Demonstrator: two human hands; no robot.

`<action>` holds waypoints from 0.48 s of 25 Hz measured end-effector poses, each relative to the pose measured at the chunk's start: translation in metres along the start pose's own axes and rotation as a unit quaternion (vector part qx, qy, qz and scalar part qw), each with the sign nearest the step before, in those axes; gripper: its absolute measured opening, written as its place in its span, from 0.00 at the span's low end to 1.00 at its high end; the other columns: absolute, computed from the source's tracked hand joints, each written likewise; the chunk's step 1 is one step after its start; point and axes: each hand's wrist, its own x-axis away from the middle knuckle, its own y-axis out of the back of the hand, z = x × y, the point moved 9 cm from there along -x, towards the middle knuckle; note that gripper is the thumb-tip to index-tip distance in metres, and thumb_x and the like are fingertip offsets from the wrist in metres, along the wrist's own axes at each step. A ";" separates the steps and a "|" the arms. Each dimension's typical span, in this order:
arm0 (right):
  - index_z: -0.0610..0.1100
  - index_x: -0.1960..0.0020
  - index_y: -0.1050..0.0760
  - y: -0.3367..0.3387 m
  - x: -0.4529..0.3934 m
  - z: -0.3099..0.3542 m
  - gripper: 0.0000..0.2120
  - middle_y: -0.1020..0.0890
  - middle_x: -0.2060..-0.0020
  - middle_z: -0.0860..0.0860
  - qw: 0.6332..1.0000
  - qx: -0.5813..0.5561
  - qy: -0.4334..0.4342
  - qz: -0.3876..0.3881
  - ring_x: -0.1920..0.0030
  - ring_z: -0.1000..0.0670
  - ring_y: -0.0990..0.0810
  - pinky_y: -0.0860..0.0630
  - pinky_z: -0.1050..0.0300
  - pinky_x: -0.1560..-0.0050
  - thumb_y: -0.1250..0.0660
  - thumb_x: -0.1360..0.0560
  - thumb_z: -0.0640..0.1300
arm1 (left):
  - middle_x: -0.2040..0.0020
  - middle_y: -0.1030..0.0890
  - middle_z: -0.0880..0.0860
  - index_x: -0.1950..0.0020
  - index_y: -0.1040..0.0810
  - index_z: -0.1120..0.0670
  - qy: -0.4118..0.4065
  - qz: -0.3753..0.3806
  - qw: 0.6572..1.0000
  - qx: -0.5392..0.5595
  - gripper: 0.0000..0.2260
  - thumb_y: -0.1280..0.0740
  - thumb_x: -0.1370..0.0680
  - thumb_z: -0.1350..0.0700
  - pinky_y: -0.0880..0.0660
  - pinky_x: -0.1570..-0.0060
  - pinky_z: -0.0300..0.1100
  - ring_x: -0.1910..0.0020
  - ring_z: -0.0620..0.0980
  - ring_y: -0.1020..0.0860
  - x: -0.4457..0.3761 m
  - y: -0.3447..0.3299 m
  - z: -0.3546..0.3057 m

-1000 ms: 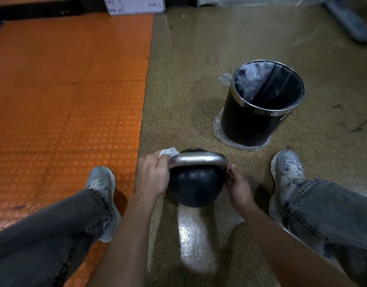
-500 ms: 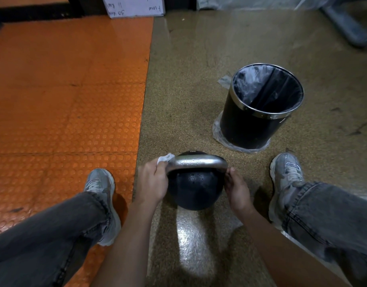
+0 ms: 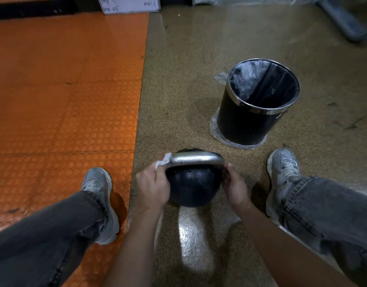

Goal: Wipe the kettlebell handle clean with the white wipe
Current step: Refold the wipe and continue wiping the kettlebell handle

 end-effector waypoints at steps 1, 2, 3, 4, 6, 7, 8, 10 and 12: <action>0.54 0.44 0.14 0.002 -0.001 0.000 0.19 0.13 0.42 0.52 1.000 0.003 0.000 0.000 0.34 0.49 0.20 0.30 0.46 0.28 0.44 0.14 0.56 | 0.70 0.23 0.50 0.64 0.21 0.52 0.007 -0.009 1.000 -0.015 0.15 0.44 0.23 0.56 0.35 0.69 0.30 0.66 0.56 0.21 -0.003 0.001 0.003; 0.54 0.44 0.14 0.001 0.000 0.000 0.19 0.13 0.42 0.52 1.000 0.011 0.000 0.002 0.34 0.49 0.20 0.30 0.45 0.28 0.44 0.14 0.56 | 0.71 0.25 0.51 0.65 0.22 0.55 0.007 -0.017 1.000 -0.025 0.15 0.43 0.23 0.57 0.38 0.71 0.34 0.68 0.58 0.23 -0.004 0.003 0.004; 0.54 0.44 0.14 0.000 0.000 0.002 0.19 0.14 0.42 0.52 1.000 0.013 0.000 0.001 0.34 0.49 0.20 0.30 0.45 0.28 0.44 0.14 0.56 | 0.70 0.23 0.54 0.63 0.19 0.60 0.004 -0.025 0.999 -0.028 0.15 0.43 0.23 0.58 0.37 0.70 0.36 0.67 0.59 0.23 -0.002 0.005 0.004; 0.54 0.44 0.15 -0.001 0.000 0.000 0.19 0.14 0.42 0.53 1.000 0.010 -0.002 0.003 0.34 0.49 0.20 0.30 0.45 0.28 0.44 0.14 0.56 | 0.67 0.20 0.59 0.59 0.18 0.63 0.005 -0.035 0.999 -0.023 0.15 0.43 0.23 0.59 0.34 0.67 0.39 0.64 0.59 0.21 0.003 0.007 0.005; 0.55 0.43 0.15 0.000 0.001 -0.002 0.18 0.14 0.41 0.54 1.000 0.006 0.004 0.000 0.33 0.50 0.21 0.30 0.45 0.27 0.43 0.15 0.58 | 0.57 0.16 0.63 0.51 0.16 0.64 0.024 -0.049 0.999 0.004 0.17 0.43 0.23 0.60 0.28 0.56 0.45 0.55 0.61 0.19 0.015 0.010 0.008; 0.56 0.43 0.15 0.001 0.001 -0.002 0.18 0.15 0.40 0.54 1.000 0.010 0.013 -0.001 0.32 0.50 0.22 0.31 0.44 0.27 0.43 0.16 0.59 | 0.53 0.15 0.63 0.46 0.16 0.62 0.026 -0.046 0.998 0.019 0.18 0.43 0.22 0.59 0.27 0.52 0.46 0.51 0.60 0.18 0.017 0.008 0.008; 0.56 0.42 0.16 0.001 0.000 -0.002 0.18 0.15 0.39 0.54 1.000 0.008 0.016 0.002 0.32 0.50 0.22 0.31 0.43 0.26 0.43 0.16 0.59 | 0.47 0.15 0.60 0.42 0.16 0.60 0.021 -0.033 0.999 0.030 0.18 0.44 0.22 0.58 0.26 0.46 0.46 0.46 0.56 0.18 0.015 0.004 0.008; 0.52 0.39 0.17 0.000 0.000 -0.003 0.18 0.15 0.39 0.52 1.000 0.003 0.004 0.009 0.33 0.49 0.21 0.31 0.43 0.26 0.43 0.15 0.57 | 0.38 0.18 0.53 0.37 0.18 0.58 -0.004 -0.005 0.999 0.038 0.19 0.44 0.22 0.58 0.28 0.35 0.39 0.36 0.47 0.22 0.010 -0.004 0.004; 0.50 0.38 0.17 -0.001 0.000 -0.002 0.19 0.14 0.40 0.51 1.000 -0.003 0.002 0.014 0.33 0.49 0.20 0.31 0.43 0.25 0.44 0.15 0.56 | 0.35 0.21 0.49 0.35 0.20 0.58 -0.018 -0.013 0.999 0.045 0.20 0.45 0.22 0.59 0.33 0.32 0.33 0.32 0.41 0.26 0.016 -0.004 0.004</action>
